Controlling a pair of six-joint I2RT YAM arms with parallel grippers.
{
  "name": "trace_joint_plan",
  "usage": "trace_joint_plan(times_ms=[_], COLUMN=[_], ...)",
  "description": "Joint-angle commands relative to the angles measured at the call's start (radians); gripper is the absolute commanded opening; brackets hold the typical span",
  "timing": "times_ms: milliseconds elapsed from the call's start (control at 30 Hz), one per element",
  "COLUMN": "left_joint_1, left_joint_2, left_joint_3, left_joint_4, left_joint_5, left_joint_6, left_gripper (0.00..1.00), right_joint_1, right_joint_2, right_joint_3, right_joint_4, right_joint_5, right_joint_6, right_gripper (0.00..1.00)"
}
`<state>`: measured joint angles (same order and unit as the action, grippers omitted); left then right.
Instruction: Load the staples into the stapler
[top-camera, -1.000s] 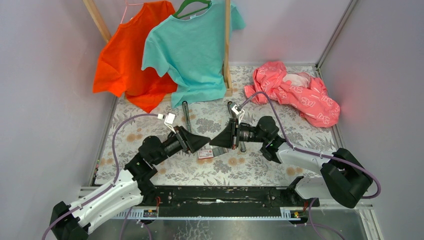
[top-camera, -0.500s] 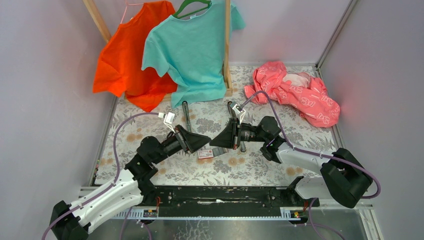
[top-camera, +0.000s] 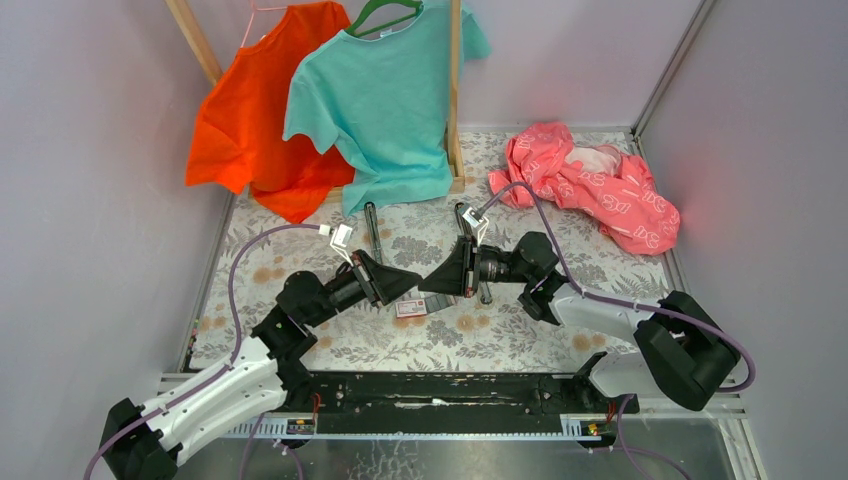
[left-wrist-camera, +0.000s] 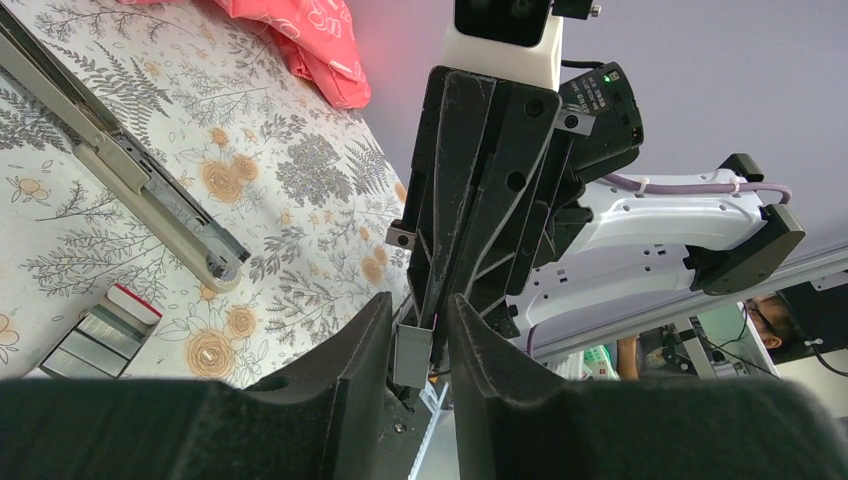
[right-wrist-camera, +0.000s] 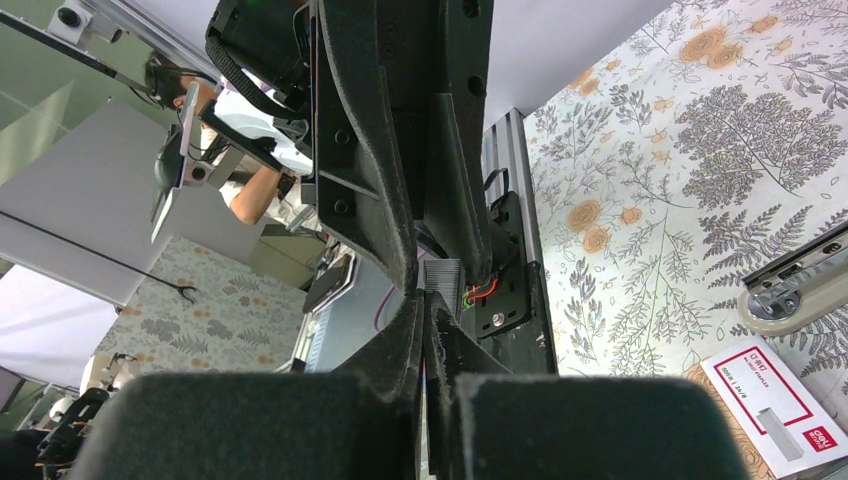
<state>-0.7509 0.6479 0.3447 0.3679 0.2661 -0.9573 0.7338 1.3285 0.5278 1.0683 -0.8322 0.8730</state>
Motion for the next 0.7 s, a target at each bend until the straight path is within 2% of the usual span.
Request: trace_joint_plan(times_ms=[0, 400, 533, 667], left_joint_1=[0.005, 0.005, 0.005, 0.005], left_joint_2=[0.0, 0.017, 0.012, 0.001], left_joint_3=[0.006, 0.006, 0.016, 0.056], left_joint_4=[0.049, 0.052, 0.008, -0.114], left_joint_5=[0.017, 0.008, -0.029, -0.107], left_joint_6=[0.025, 0.014, 0.017, 0.052], left_gripper=[0.33, 0.22, 0.22, 0.23], right_joint_1=[-0.012, -0.014, -0.016, -0.03], right_joint_2=[0.006, 0.025, 0.031, 0.023], right_joint_3=[0.022, 0.02, 0.016, 0.002], right_joint_4=[0.085, 0.105, 0.098, 0.077], right_joint_5=[-0.003, 0.007, 0.01, 0.018], right_joint_6=[0.022, 0.041, 0.041, 0.027], right_gripper=[0.0, 0.0, 0.14, 0.31])
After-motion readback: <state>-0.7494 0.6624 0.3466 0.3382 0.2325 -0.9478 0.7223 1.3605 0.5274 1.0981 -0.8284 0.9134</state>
